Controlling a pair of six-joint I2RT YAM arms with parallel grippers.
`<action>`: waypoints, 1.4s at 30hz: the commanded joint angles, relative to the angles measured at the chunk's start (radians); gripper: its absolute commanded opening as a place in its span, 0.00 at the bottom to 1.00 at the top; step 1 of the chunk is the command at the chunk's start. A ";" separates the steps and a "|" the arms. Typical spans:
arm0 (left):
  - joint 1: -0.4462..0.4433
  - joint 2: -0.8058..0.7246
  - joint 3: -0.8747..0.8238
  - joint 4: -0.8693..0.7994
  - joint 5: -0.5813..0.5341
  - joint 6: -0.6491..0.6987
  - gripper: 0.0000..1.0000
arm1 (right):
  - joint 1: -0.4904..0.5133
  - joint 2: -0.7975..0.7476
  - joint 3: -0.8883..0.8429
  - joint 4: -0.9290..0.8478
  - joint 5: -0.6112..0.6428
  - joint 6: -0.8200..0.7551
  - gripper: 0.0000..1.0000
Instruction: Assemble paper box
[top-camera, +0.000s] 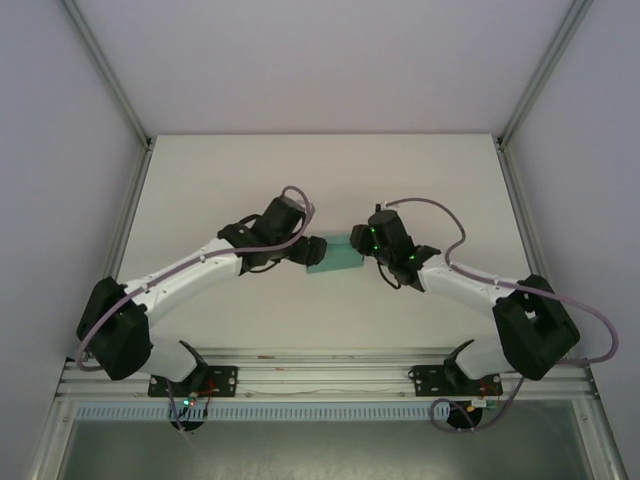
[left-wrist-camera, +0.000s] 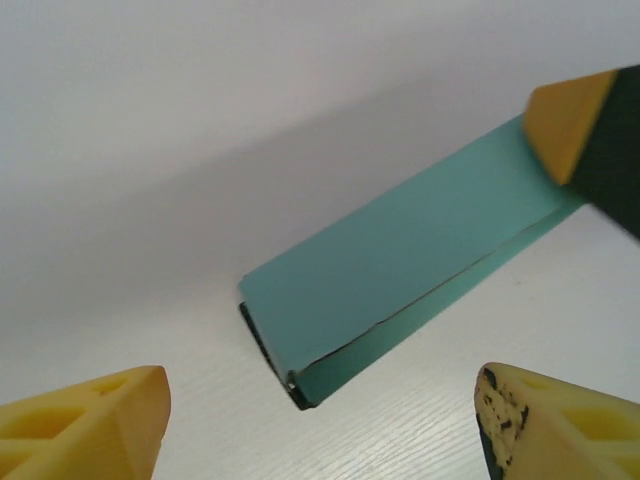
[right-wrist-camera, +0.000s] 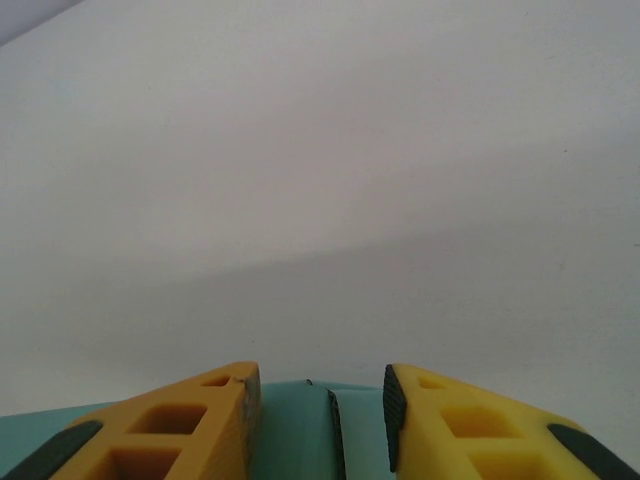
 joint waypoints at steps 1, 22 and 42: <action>0.007 -0.017 0.031 -0.019 -0.018 -0.029 0.83 | -0.002 0.039 -0.046 -0.077 -0.003 0.004 0.37; 0.184 0.103 -0.262 0.286 0.247 -0.165 0.46 | -0.008 0.061 -0.121 -0.011 -0.003 0.000 0.34; 0.182 0.130 -0.534 0.665 0.345 -0.252 0.00 | -0.016 0.209 -0.415 0.643 -0.147 -0.133 0.06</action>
